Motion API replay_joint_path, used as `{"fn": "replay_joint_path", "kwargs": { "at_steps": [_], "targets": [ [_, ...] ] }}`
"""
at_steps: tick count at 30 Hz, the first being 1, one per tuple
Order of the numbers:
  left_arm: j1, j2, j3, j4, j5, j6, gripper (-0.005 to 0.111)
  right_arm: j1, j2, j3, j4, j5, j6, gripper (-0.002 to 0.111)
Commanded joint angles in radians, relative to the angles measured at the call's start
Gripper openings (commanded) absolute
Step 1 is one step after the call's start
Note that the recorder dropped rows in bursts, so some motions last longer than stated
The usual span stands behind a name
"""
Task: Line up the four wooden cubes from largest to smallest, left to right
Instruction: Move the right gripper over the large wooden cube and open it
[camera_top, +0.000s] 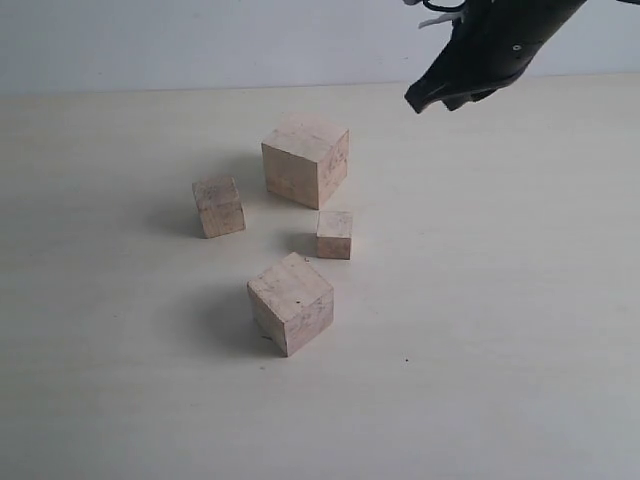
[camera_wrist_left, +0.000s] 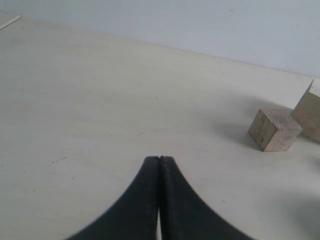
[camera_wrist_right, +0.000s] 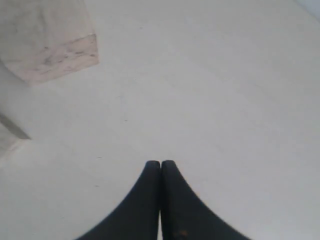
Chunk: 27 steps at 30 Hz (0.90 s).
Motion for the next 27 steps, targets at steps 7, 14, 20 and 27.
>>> {"fn": "replay_joint_path", "kwargs": {
  "at_steps": [7,14,20,27],
  "targets": [
    [-0.006,-0.005,0.003,0.0,-0.013,0.005,0.0,-0.002,-0.013,-0.006,-0.063,-0.263,-0.015,0.03],
    [-0.006,-0.005,0.003,0.0,-0.013,0.005,0.0,0.0,0.026,-0.006,0.242,-0.318,-0.015,0.098],
    [-0.006,-0.005,0.003,0.0,-0.013,0.005,0.0,0.0,0.084,-0.006,0.289,-0.376,-0.013,0.105],
    [-0.006,-0.005,0.003,0.0,-0.013,0.005,0.0,0.0,0.138,-0.006,0.556,-0.511,-0.398,0.105]
  ]
}}
